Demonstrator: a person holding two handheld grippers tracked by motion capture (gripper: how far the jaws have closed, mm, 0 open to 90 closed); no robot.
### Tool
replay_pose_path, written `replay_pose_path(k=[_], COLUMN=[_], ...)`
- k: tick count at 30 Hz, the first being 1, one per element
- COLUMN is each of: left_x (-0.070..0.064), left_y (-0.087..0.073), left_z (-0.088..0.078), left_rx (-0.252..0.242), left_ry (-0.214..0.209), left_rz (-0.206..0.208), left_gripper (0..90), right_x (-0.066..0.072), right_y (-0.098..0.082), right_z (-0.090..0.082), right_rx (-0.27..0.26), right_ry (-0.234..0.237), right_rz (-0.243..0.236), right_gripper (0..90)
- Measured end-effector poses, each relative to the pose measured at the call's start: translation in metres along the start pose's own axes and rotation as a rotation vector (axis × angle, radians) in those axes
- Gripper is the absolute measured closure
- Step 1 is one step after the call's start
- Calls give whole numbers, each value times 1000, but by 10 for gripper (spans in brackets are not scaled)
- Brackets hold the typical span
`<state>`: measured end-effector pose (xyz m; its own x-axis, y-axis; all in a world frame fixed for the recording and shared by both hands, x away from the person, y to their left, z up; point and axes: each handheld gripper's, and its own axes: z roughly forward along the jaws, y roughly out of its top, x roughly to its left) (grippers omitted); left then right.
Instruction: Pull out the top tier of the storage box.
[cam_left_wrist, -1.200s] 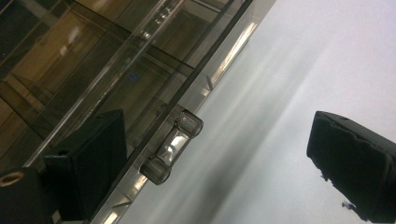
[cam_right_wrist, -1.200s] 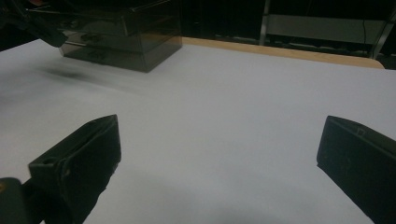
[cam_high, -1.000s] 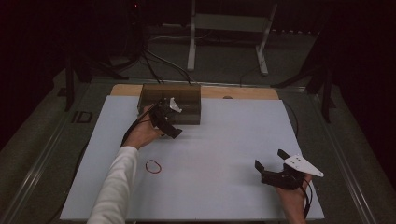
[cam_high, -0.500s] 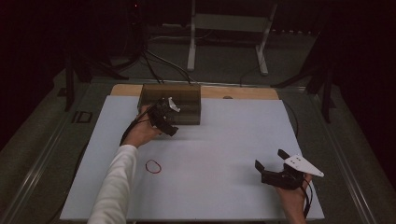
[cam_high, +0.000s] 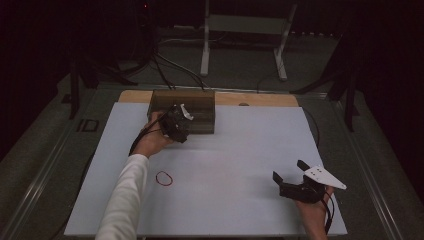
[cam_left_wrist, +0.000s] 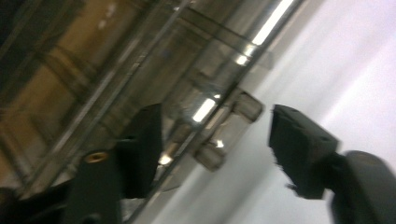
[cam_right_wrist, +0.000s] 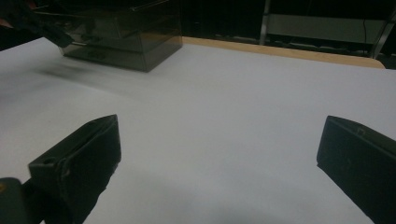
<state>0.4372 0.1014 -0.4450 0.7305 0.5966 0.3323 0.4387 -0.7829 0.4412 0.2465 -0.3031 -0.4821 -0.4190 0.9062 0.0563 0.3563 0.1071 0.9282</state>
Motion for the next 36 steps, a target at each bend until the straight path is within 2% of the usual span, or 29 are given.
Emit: replay_pose_path(k=[3, 7, 8, 27, 36], left_x=[-1, -3, -4, -5, -8], left_y=[0, 0, 0, -3, -4], left_z=[0, 0, -1, -5, -6], left_rx=[9, 23, 19, 9, 17], left_ry=[33, 59, 62, 29, 34], left_rz=[33, 66, 73, 63, 76], left_gripper=[497, 520, 550, 565, 572], right_x=[0, 0, 0, -1, -1], right_y=[0, 0, 0, 0, 0], right_z=[0, 0, 0, 0, 0], right_rx=[0, 1, 1, 3, 3], right_ry=[1, 1, 1, -8, -8], right_rz=[1, 1, 1, 6, 7], right_gripper=[4, 4, 4, 5, 4])
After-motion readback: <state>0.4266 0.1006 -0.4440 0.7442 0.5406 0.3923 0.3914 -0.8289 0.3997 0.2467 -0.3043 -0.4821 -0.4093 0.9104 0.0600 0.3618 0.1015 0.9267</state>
